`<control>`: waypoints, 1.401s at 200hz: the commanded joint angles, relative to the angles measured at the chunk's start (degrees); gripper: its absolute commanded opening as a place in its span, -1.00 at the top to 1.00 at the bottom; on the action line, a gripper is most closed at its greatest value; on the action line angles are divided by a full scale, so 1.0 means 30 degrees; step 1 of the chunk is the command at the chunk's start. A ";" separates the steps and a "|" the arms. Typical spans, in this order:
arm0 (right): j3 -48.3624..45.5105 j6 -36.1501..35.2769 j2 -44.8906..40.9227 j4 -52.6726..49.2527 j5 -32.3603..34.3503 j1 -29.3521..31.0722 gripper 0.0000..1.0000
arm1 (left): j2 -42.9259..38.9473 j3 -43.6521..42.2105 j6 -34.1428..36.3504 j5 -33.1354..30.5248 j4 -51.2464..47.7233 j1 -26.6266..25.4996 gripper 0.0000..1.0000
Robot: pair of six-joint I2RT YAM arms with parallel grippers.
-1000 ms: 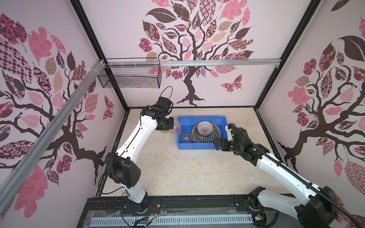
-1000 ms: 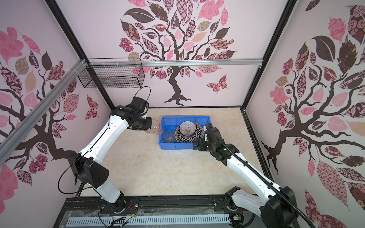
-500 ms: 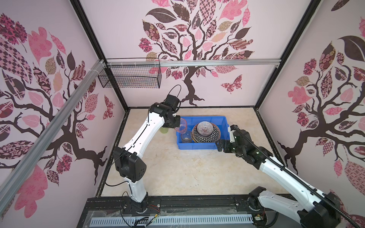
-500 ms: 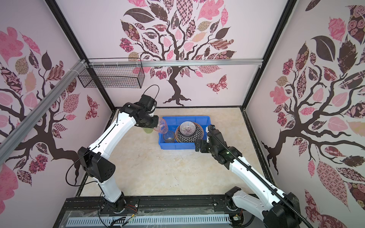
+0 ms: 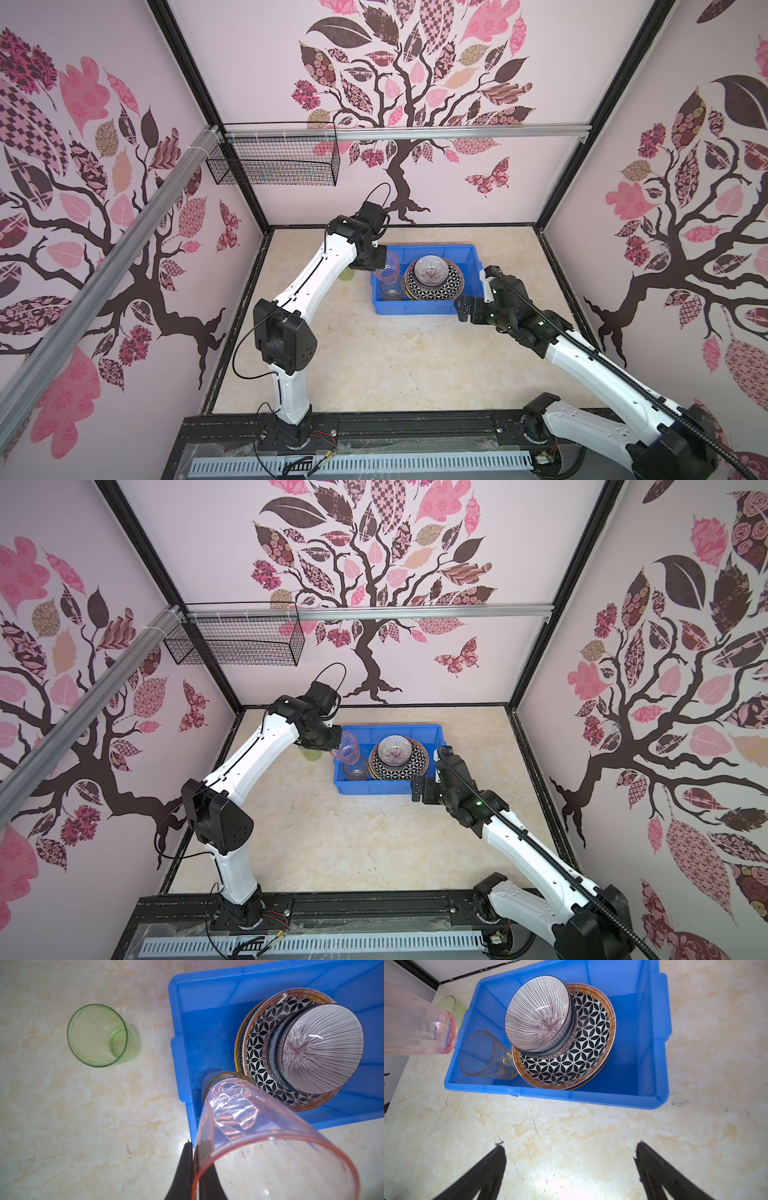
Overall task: Place the mixed dishes into the plastic bin
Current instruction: 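Lift the pink cup and carry it toward the bin with the left gripper, then lower the pink cup into the yellow cup inside the bin with the left gripper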
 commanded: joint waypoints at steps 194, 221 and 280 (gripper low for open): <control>-0.0143 0.0200 -0.0603 -0.0338 0.0058 0.0002 -0.99 | 0.2185 -0.0236 0.0325 -0.0322 0.0261 -0.0425 1.00; 0.0053 0.0200 -0.0457 -0.0482 -0.0010 0.0016 -0.99 | 0.2328 -0.0296 0.0355 -0.0271 0.0223 -0.0423 1.00; 0.0180 0.0332 -0.0340 -0.0514 -0.0175 0.0002 -0.99 | 0.2813 -0.0965 0.0560 -0.0241 0.0080 -0.0417 1.00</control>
